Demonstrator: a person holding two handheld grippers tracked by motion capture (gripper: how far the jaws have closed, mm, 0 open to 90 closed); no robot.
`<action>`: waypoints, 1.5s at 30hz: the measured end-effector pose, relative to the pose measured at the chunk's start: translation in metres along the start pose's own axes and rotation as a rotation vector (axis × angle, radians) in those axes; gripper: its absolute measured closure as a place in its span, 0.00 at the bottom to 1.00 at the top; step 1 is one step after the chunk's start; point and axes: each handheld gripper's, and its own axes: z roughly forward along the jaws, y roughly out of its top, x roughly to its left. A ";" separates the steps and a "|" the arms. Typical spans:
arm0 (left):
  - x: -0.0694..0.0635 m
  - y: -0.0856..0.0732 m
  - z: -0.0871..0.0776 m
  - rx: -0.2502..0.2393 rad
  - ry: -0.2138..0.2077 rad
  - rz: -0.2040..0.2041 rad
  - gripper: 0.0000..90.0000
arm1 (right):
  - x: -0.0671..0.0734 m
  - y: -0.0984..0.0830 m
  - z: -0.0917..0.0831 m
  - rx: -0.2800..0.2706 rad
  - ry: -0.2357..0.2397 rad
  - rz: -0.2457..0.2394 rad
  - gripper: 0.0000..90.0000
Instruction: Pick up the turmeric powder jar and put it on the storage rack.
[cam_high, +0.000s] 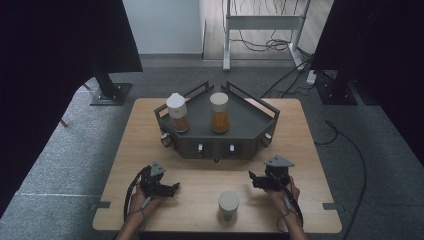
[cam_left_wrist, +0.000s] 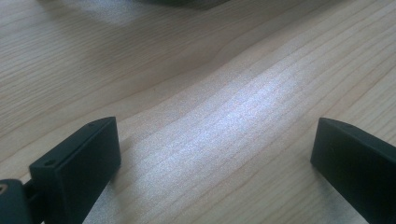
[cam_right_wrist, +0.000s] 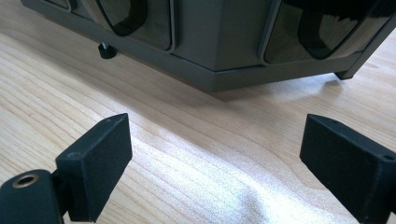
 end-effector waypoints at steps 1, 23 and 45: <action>0.000 0.000 0.000 0.000 0.000 0.000 0.01 | 0.000 0.000 0.000 0.000 0.000 0.000 0.10; 0.000 0.000 0.000 0.000 0.000 0.000 0.01 | 0.024 -0.004 -0.044 -0.065 0.034 -0.047 0.11; 0.000 0.000 0.000 0.000 0.000 0.000 0.01 | 0.039 -0.030 -0.075 -0.086 0.063 -0.062 0.11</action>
